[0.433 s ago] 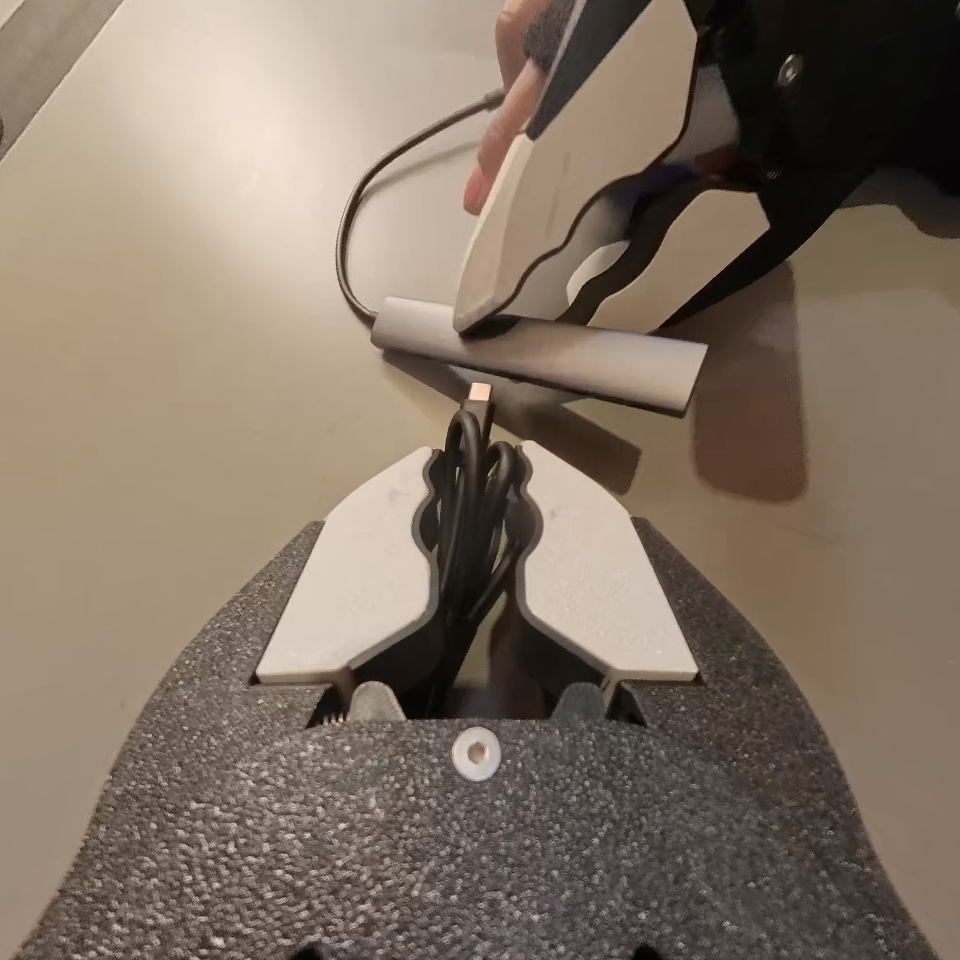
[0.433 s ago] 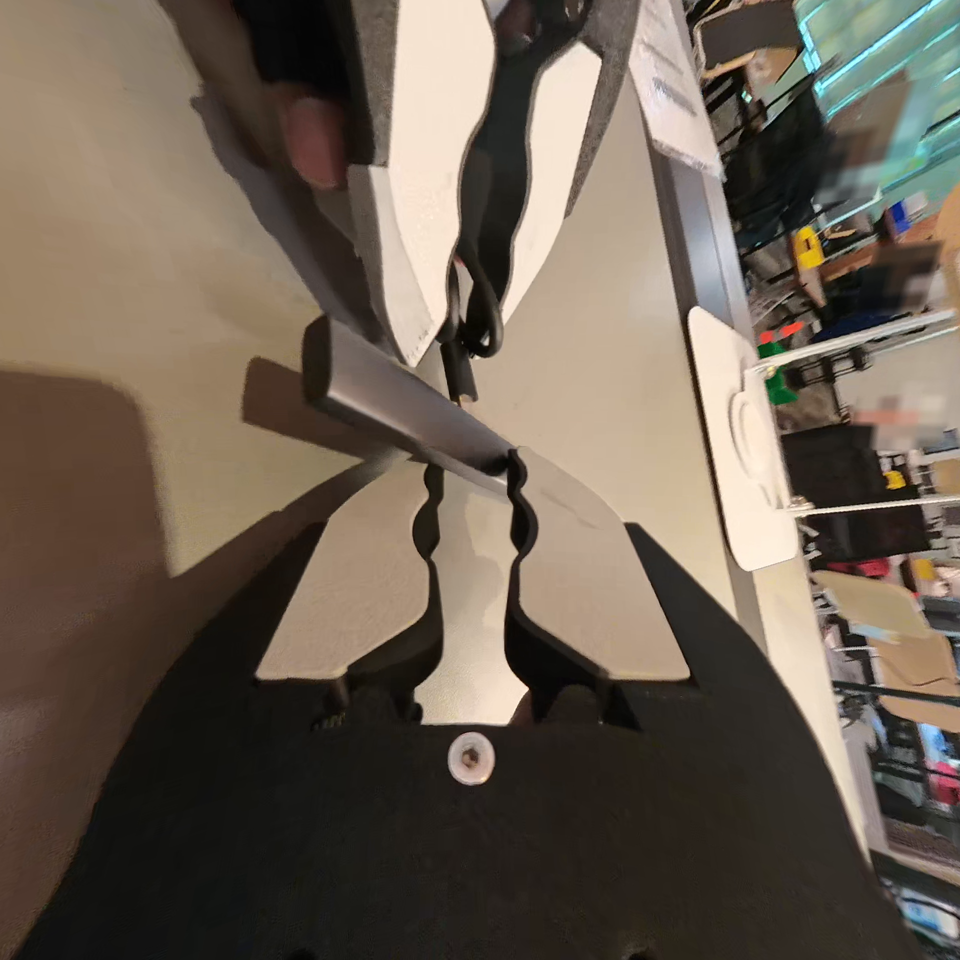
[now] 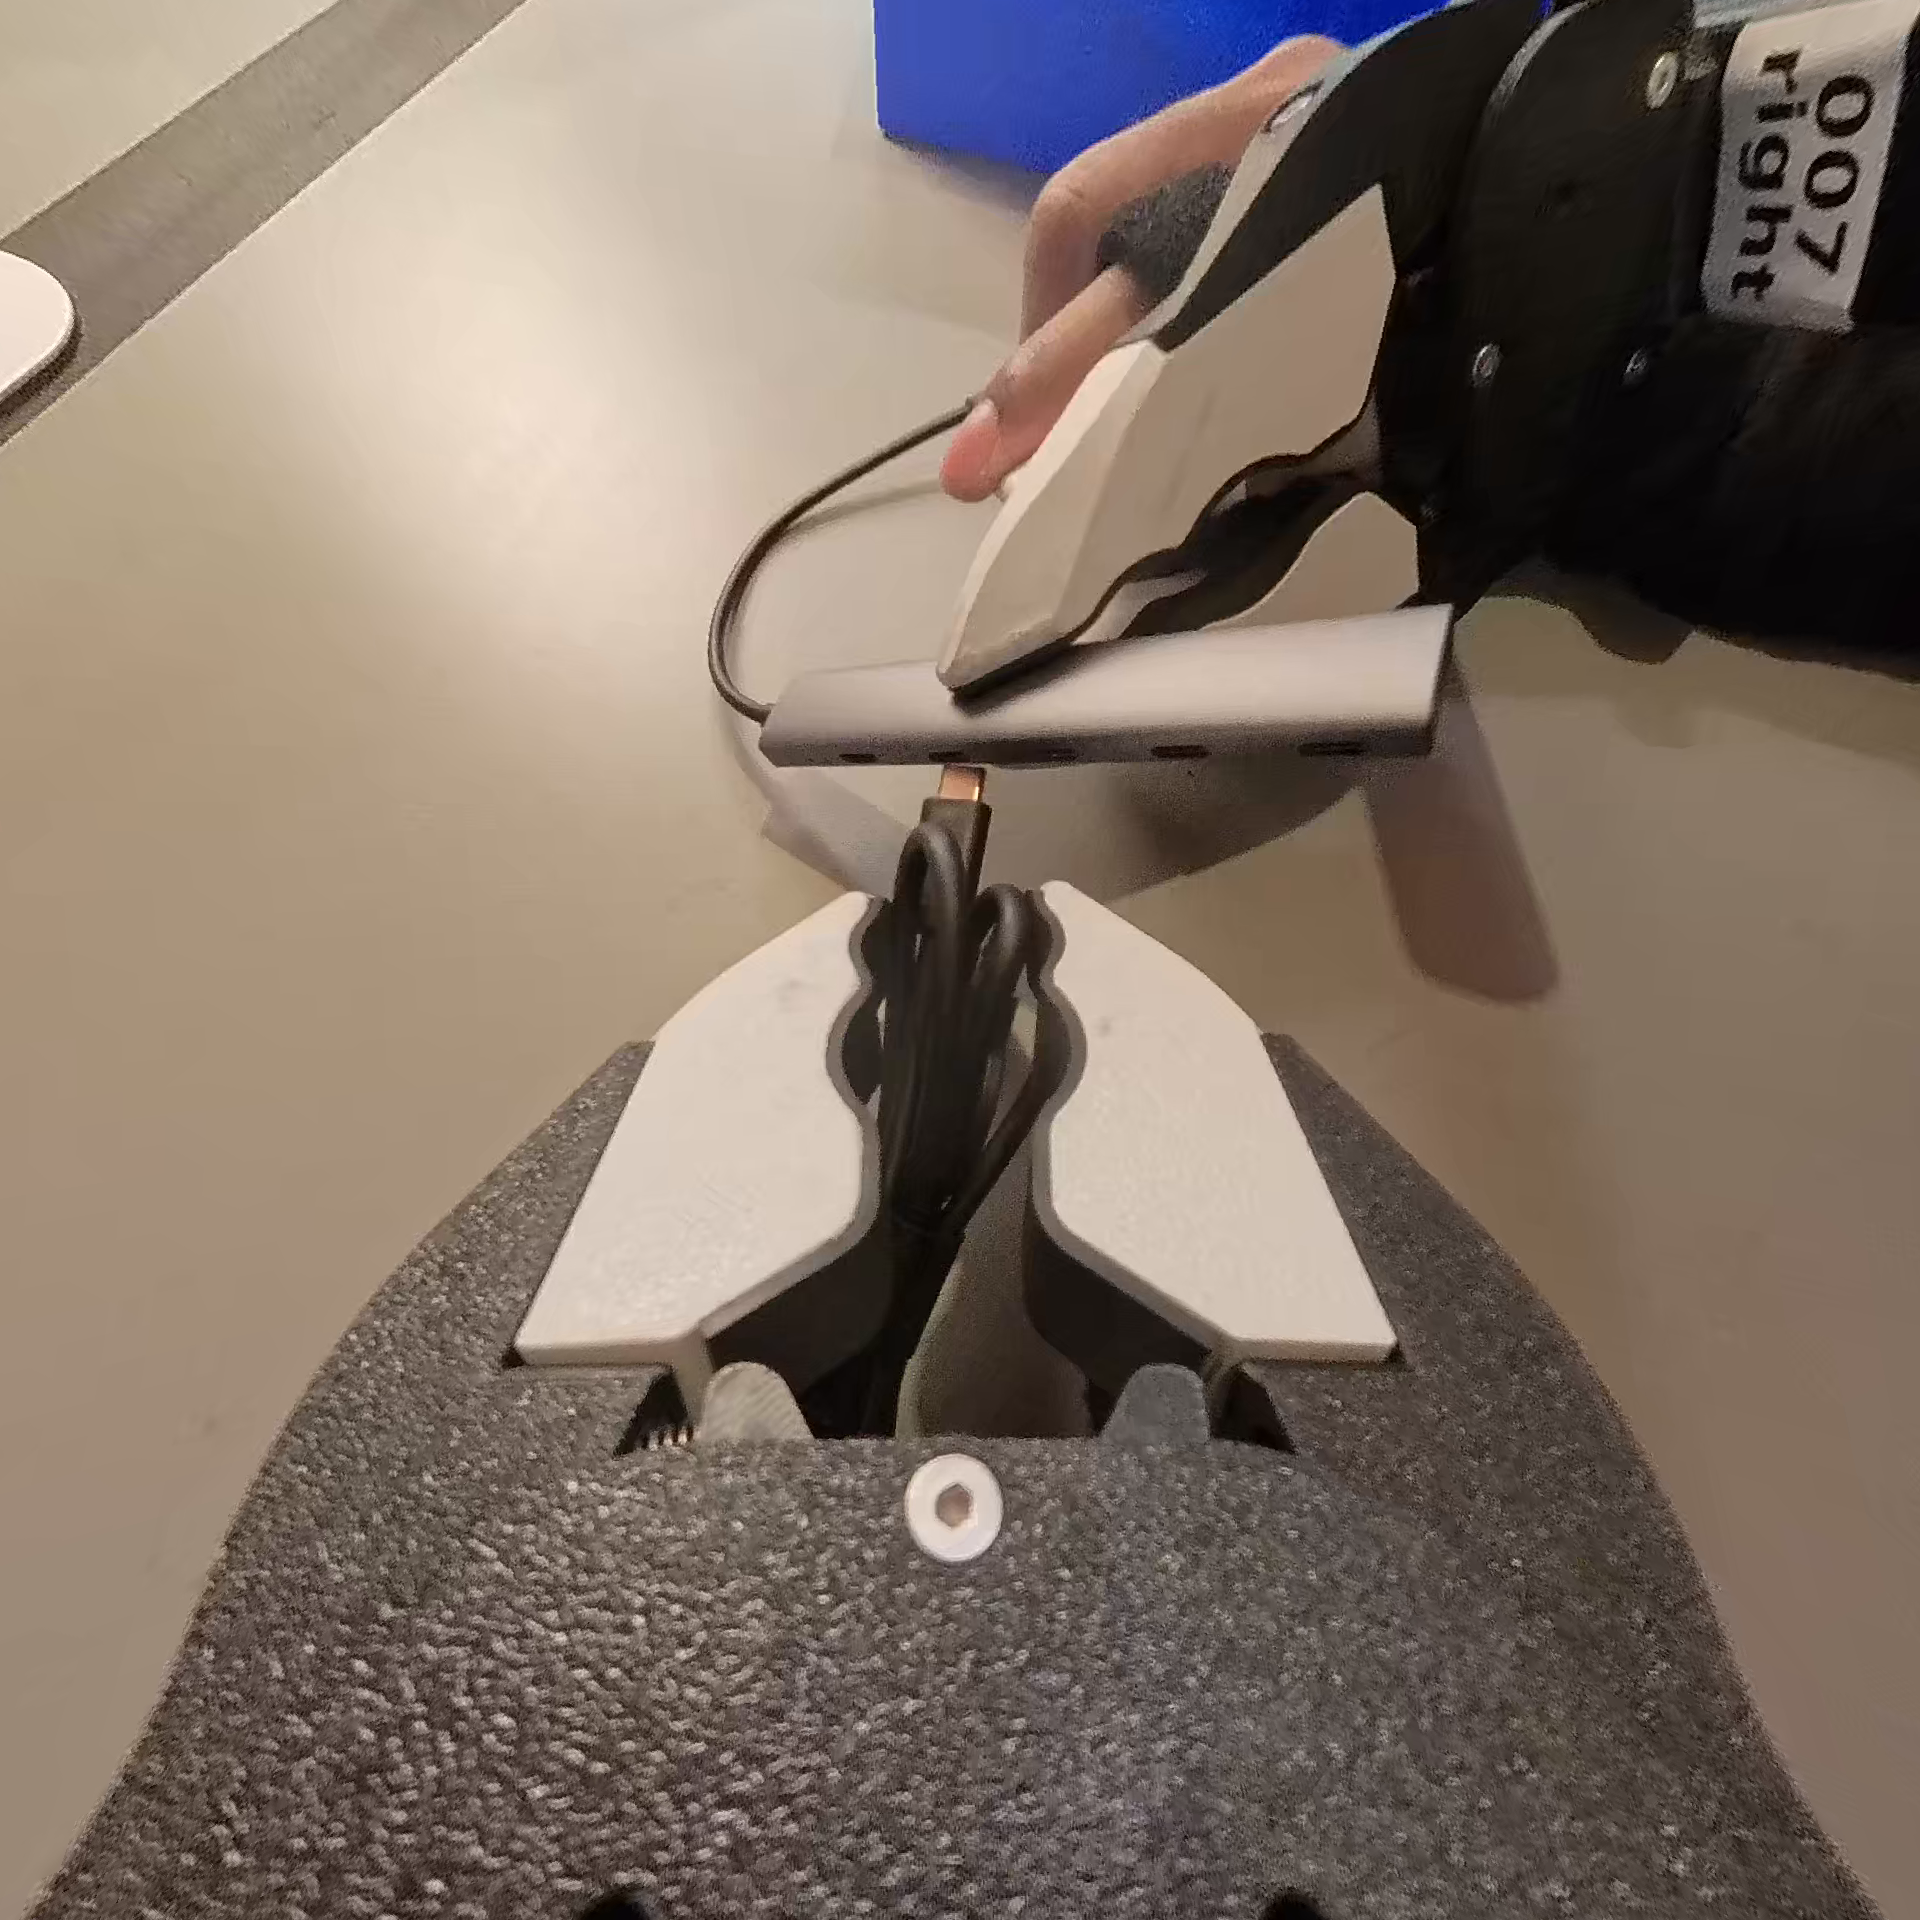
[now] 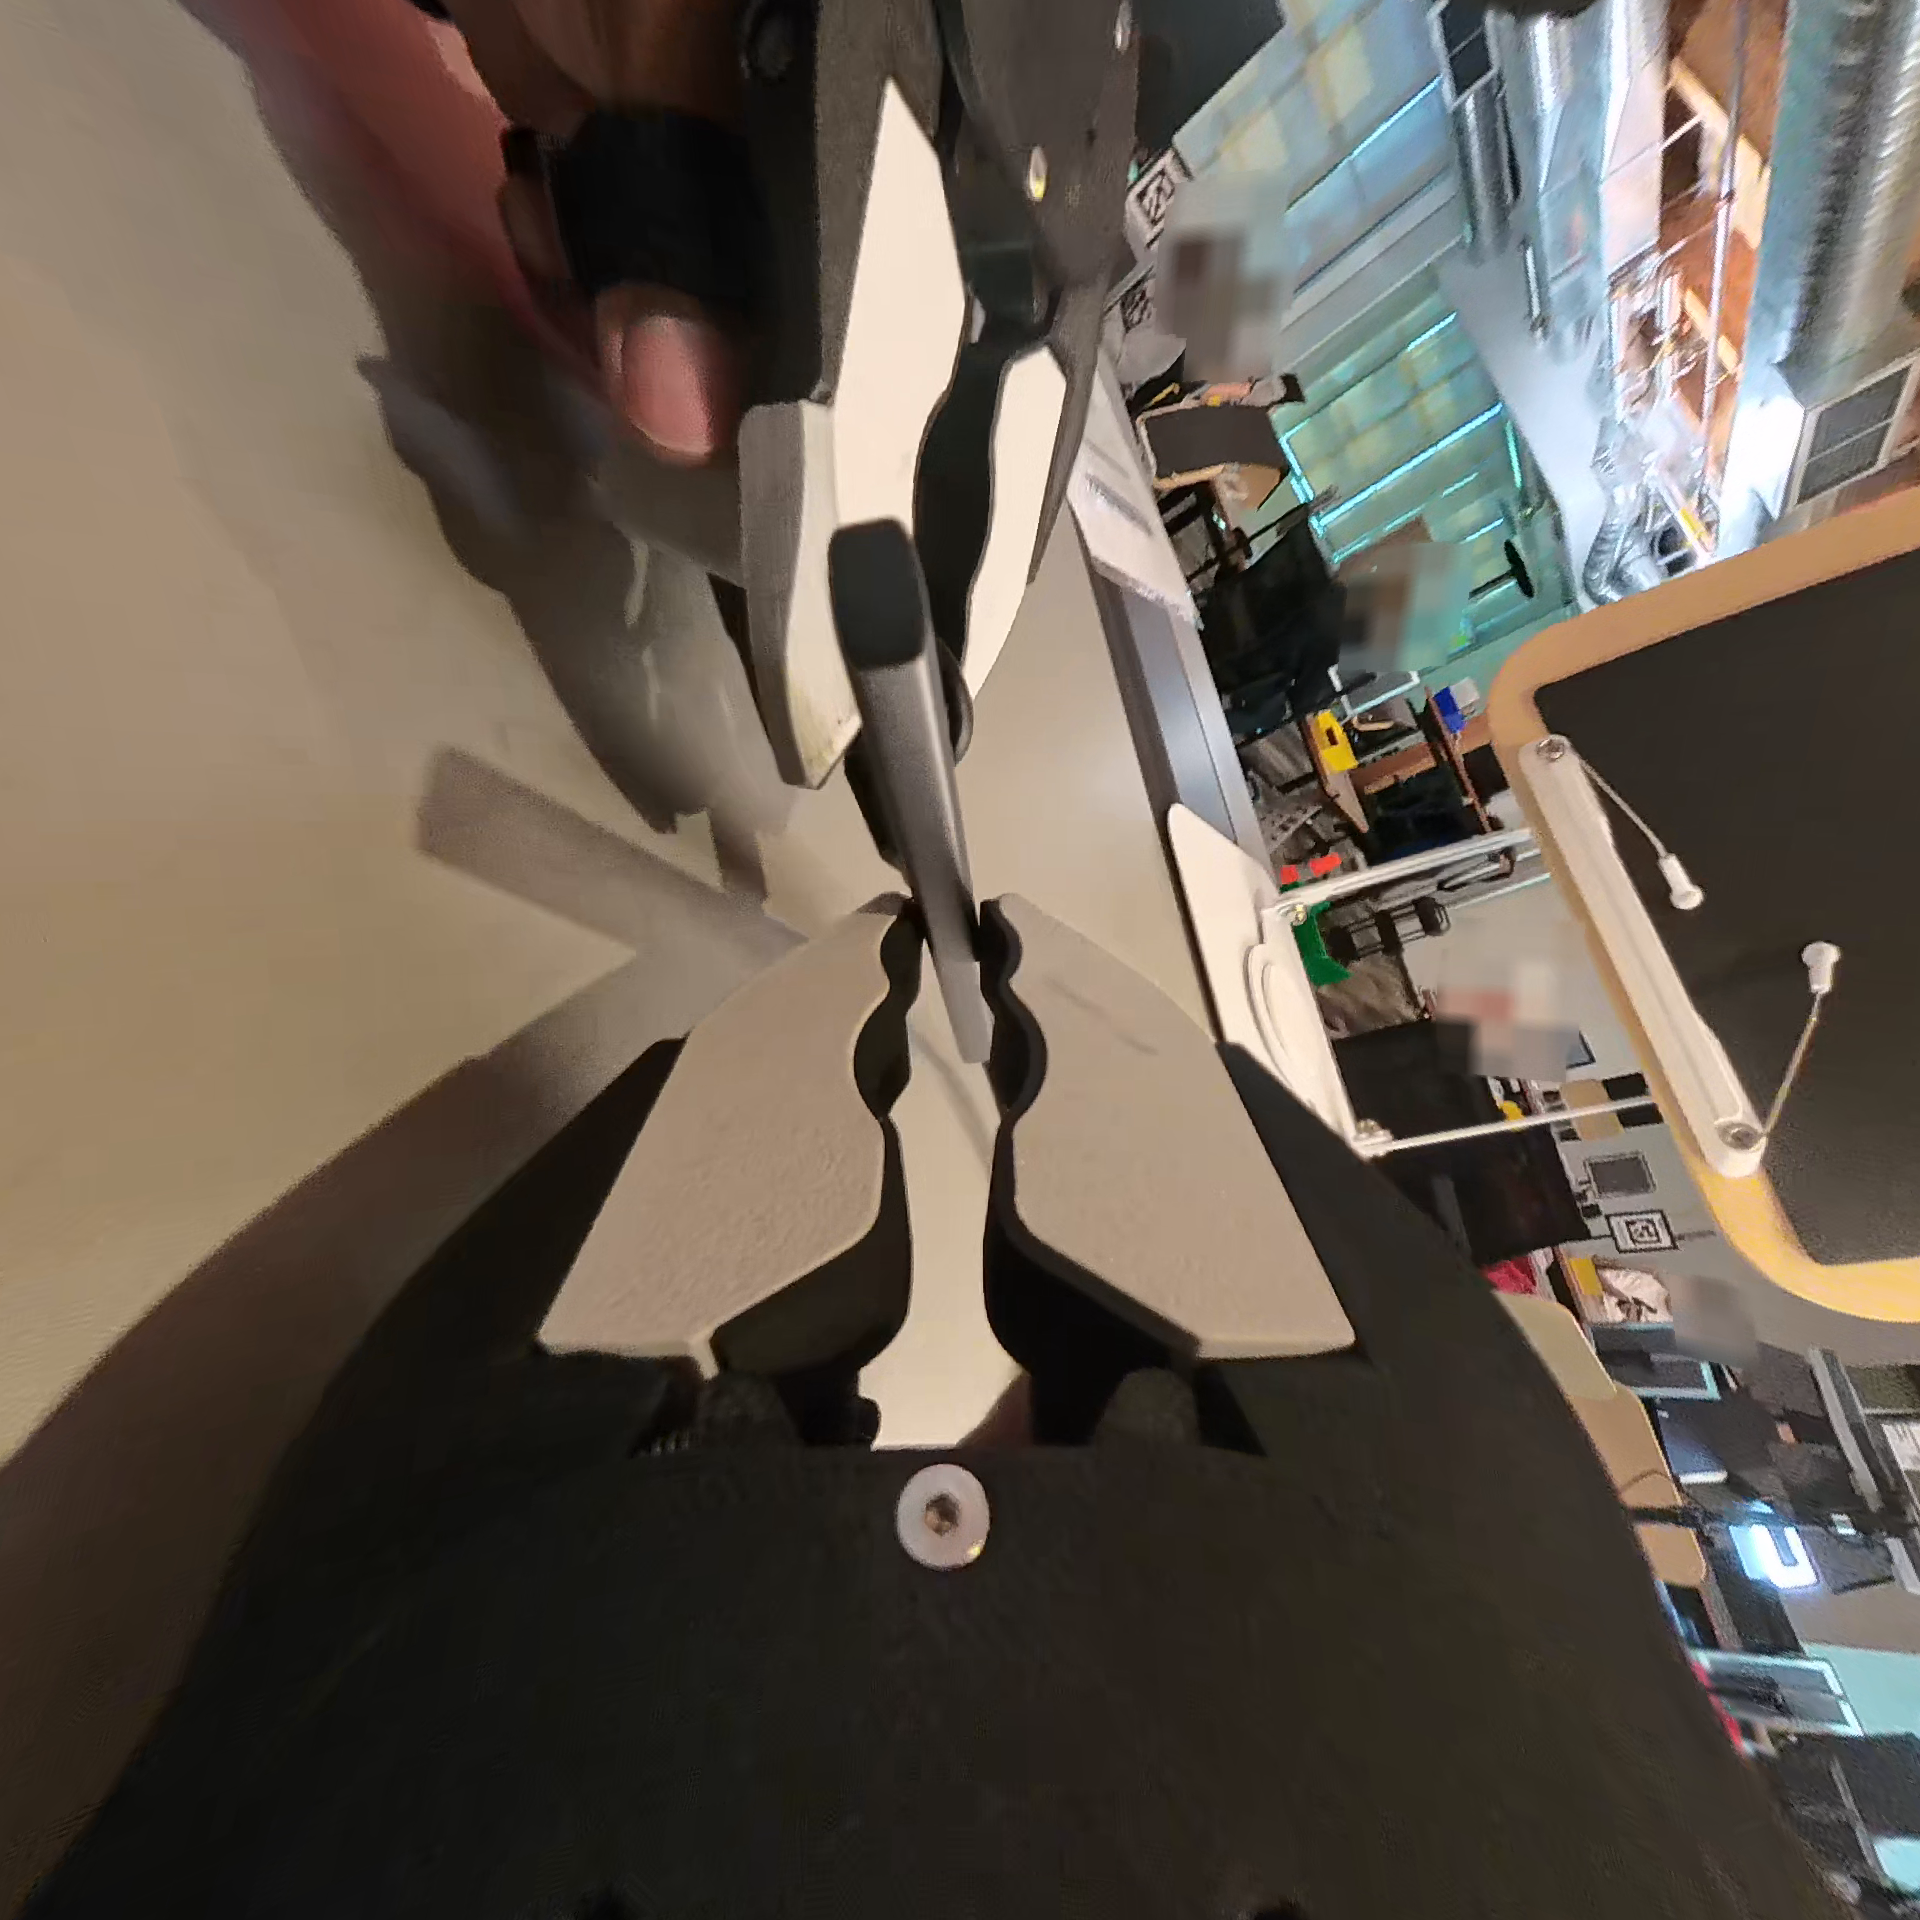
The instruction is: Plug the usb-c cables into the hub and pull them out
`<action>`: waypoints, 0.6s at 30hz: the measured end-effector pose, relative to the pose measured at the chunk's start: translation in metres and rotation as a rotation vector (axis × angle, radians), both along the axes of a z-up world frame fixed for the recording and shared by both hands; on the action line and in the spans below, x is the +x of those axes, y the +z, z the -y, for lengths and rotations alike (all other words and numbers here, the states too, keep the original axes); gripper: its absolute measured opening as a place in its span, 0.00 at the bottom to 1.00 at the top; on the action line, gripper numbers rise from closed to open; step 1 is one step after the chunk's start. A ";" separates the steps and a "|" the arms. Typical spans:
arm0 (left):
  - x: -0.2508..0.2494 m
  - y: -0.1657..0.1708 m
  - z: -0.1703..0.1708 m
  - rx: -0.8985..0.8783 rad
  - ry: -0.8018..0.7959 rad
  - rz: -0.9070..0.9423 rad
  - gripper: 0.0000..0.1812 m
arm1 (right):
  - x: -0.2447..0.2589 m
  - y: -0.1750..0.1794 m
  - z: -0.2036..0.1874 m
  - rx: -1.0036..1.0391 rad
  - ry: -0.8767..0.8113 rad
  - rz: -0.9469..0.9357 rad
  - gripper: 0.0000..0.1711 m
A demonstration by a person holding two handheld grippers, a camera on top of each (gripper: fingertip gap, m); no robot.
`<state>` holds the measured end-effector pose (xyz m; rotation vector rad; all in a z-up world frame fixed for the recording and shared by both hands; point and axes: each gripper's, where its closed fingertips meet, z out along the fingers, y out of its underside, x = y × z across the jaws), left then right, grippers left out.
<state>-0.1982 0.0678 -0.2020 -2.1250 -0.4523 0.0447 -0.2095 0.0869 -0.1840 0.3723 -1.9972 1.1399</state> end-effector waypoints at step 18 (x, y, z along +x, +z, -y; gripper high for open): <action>0.004 0.007 0.003 0.032 -0.014 0.040 0.13 | 0.006 0.002 0.002 -0.018 0.047 -0.008 0.06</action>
